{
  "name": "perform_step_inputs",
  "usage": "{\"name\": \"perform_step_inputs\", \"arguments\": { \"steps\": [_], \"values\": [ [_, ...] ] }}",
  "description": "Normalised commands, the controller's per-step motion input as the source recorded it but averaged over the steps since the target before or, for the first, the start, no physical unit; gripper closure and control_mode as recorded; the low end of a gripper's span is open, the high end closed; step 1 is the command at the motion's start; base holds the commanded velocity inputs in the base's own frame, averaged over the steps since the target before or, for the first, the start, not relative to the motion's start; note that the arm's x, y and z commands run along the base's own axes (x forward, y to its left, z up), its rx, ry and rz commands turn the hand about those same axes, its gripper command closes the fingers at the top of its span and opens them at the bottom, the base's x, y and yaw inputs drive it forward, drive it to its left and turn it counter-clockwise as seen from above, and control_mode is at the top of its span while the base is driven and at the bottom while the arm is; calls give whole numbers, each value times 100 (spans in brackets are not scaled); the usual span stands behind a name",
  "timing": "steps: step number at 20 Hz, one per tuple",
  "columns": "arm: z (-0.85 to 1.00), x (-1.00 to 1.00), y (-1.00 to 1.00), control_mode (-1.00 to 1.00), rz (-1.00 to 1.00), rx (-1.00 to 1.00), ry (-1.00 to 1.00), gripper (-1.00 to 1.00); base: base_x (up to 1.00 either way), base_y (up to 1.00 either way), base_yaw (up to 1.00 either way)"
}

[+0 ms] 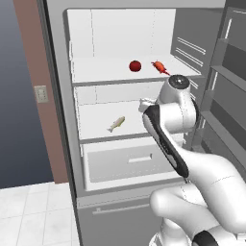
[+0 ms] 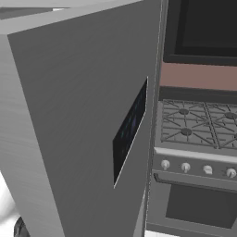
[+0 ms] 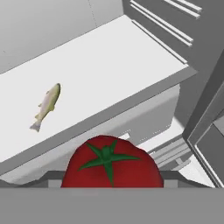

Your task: Place one tomato and one fish in each tupperware on the nearby counter, to pack two identical lunches.

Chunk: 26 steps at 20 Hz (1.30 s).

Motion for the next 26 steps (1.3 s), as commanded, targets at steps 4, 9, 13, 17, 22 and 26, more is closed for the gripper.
{"name": "perform_step_inputs", "arguments": {
  "steps": [4, 9, 13, 17, 22, 26],
  "values": [
    [34, -55, 32, -100, 7, 4, 0, 100, 0, 0, 0],
    [-1, -2, 6, -100, 0, 0, 0, 100, 0, 0, 0],
    [-7, -13, 14, 100, 0, 0, 2, 100, -75, 57, -2],
    [0, 0, 0, 100, 0, 0, 0, 100, -100, 82, -28],
    [0, 0, 0, 100, 0, 0, 0, 100, -100, 49, -61],
    [0, 0, 0, 100, 0, 0, 0, 100, -100, 32, -73]
  ]
}}
